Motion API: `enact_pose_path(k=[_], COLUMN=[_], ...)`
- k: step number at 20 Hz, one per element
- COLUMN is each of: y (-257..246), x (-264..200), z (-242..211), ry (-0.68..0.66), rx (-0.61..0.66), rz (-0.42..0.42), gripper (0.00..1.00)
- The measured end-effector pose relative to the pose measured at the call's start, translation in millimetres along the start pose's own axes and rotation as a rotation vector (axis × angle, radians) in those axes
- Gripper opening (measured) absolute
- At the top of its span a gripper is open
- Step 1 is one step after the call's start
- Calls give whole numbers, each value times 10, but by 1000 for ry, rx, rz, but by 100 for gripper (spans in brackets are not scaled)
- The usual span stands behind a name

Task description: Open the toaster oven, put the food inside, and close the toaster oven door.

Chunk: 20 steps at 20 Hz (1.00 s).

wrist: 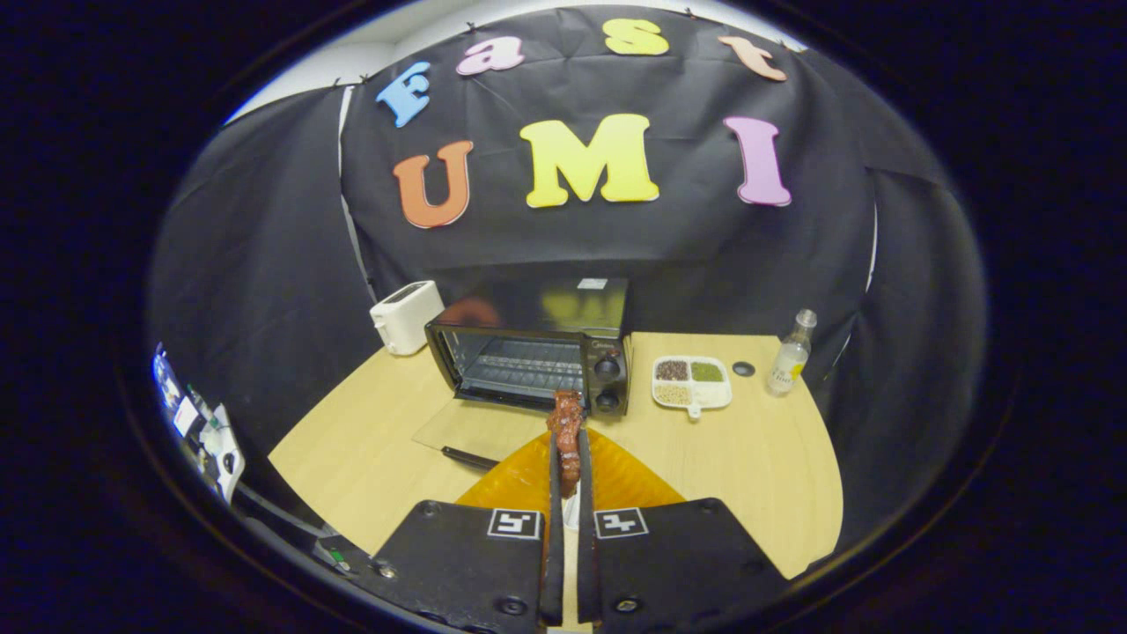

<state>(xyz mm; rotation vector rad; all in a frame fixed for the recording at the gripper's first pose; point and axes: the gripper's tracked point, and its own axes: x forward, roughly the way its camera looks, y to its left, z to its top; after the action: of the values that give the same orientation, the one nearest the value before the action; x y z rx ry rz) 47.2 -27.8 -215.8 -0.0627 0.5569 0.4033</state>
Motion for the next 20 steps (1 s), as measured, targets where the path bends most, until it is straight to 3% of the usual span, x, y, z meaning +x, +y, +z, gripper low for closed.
enact_pose_path(k=[10,20], y=[653,955], x=[805,1883], z=[184,11], ry=[-78,-122], rx=[42,139], rz=[-47,-93], gripper=[9,9])
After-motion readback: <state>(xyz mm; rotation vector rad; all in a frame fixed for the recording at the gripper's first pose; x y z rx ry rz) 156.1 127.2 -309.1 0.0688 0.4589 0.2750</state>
